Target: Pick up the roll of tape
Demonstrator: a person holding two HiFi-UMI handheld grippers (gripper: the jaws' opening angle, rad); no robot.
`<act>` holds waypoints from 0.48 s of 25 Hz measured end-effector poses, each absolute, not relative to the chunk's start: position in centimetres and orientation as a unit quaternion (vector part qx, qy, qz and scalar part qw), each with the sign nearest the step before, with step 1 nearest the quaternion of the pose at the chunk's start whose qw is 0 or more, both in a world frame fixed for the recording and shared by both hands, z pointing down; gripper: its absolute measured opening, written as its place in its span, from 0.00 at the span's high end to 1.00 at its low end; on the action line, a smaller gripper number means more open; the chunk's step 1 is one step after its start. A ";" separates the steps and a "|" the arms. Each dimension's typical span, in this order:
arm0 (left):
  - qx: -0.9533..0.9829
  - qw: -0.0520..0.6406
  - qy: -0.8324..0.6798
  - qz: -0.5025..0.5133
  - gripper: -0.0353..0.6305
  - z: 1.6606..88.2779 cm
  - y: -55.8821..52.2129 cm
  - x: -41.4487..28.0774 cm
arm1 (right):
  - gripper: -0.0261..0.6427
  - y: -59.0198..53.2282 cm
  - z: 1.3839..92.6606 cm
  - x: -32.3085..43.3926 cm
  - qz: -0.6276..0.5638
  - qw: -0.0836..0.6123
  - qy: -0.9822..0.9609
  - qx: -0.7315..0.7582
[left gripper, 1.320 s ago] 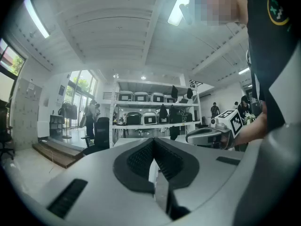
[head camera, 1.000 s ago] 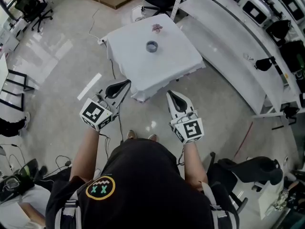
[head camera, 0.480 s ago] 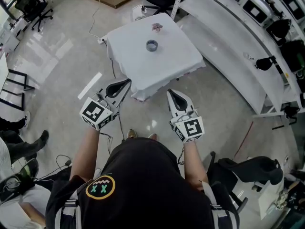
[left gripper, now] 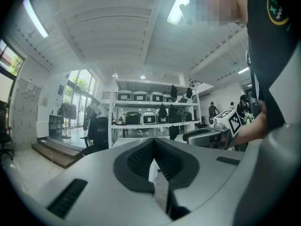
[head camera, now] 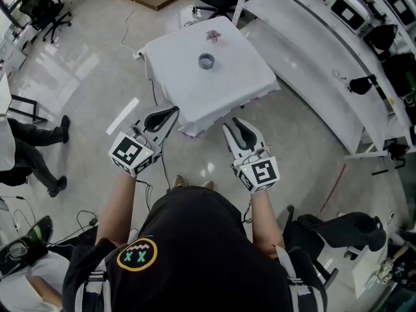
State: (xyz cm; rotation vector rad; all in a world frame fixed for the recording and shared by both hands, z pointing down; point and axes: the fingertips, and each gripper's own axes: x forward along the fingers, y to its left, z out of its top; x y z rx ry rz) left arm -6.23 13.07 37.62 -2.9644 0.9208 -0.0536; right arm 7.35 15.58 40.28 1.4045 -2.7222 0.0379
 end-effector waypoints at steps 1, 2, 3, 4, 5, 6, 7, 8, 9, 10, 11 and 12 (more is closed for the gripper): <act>-0.954 0.016 0.298 -0.017 0.92 37.7 13.0 -6.3 | 0.74 15.6 40.2 7.2 0.010 0.041 -0.889 0.455; -0.954 0.015 0.299 -0.017 0.92 37.7 13.0 -6.2 | 0.72 15.7 40.2 7.1 0.008 0.042 -0.891 0.452; -0.954 0.015 0.299 -0.017 0.92 37.7 13.0 -6.2 | 0.69 15.7 40.1 7.1 0.007 0.042 -0.892 0.450; -0.954 0.015 0.299 -0.017 0.92 37.7 13.0 -6.1 | 0.67 15.7 40.1 7.1 0.007 0.042 -0.893 0.448; -0.954 0.015 0.300 -0.016 0.92 37.7 13.0 -6.0 | 0.64 15.7 40.1 7.2 0.007 0.041 -0.894 0.447; -0.954 0.015 0.300 -0.016 0.92 37.7 13.0 -5.9 | 0.62 15.7 40.1 7.2 0.008 0.041 -0.894 0.446; -0.953 0.015 0.301 -0.016 0.92 37.7 13.0 -5.8 | 0.60 15.7 40.2 7.3 0.009 0.040 -0.894 0.446; -0.953 0.015 0.301 -0.016 0.92 37.8 13.0 -5.8 | 0.56 15.7 40.2 7.3 0.010 0.038 -0.895 0.445; -0.954 0.015 0.300 -0.017 0.92 37.8 13.1 -5.7 | 0.52 15.7 40.2 7.3 0.012 0.037 -0.895 0.445; -0.954 0.016 0.299 -0.018 0.92 37.8 13.1 -5.7 | 0.48 15.7 40.1 7.3 0.013 0.036 -0.896 0.443; -0.954 0.016 0.299 -0.018 0.92 37.8 13.1 -5.8 | 0.44 15.7 40.1 7.2 0.012 0.037 -0.896 0.441; -0.954 0.016 0.300 -0.018 0.92 37.8 13.1 -5.8 | 0.39 15.7 40.1 7.1 0.012 0.037 -0.897 0.439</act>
